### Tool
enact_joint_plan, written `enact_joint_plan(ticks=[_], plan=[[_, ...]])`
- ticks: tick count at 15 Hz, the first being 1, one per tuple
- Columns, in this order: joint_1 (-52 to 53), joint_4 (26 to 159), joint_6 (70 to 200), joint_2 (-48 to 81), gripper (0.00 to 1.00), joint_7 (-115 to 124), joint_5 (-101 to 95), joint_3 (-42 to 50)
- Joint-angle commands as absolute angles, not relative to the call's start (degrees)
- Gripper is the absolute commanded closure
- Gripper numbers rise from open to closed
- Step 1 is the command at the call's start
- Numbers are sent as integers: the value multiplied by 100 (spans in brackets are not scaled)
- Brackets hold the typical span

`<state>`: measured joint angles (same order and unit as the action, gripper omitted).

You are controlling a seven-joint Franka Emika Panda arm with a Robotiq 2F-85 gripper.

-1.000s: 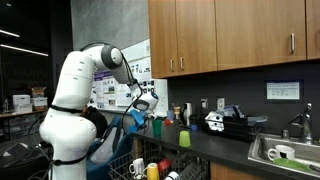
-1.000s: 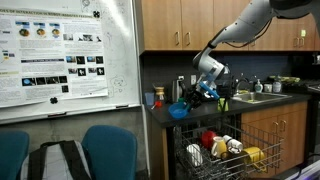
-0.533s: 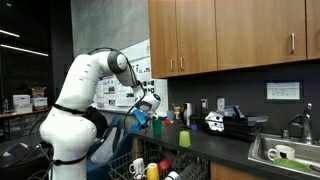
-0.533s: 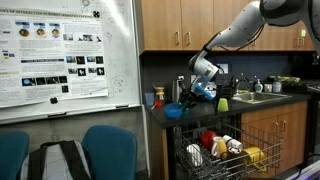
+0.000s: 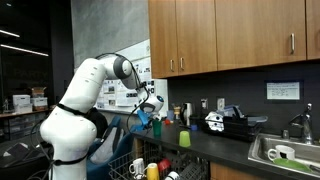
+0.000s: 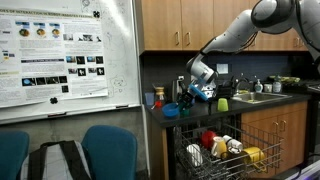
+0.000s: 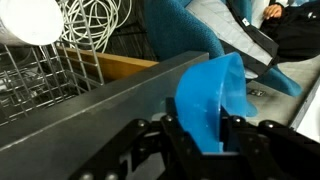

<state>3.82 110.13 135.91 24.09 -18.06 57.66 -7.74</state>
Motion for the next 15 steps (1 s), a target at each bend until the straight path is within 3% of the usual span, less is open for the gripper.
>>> enact_joint_plan(ticks=[1, 4, 6, 9, 14, 15], plan=[[384, 10613, 13575, 2717, 88, -1455, 5662, -727], [390, 10433, 13596, 2877, 88, -1312, 5608, -699], [384, 10364, 13598, 2936, 43, -1257, 5592, -691], [410, 10359, 13710, 2955, 35, -1168, 5530, -675], [413, 10547, 13923, 2822, 3, -1144, 5484, -689], [434, 10626, 13960, 2764, 0, -1137, 5440, -686]])
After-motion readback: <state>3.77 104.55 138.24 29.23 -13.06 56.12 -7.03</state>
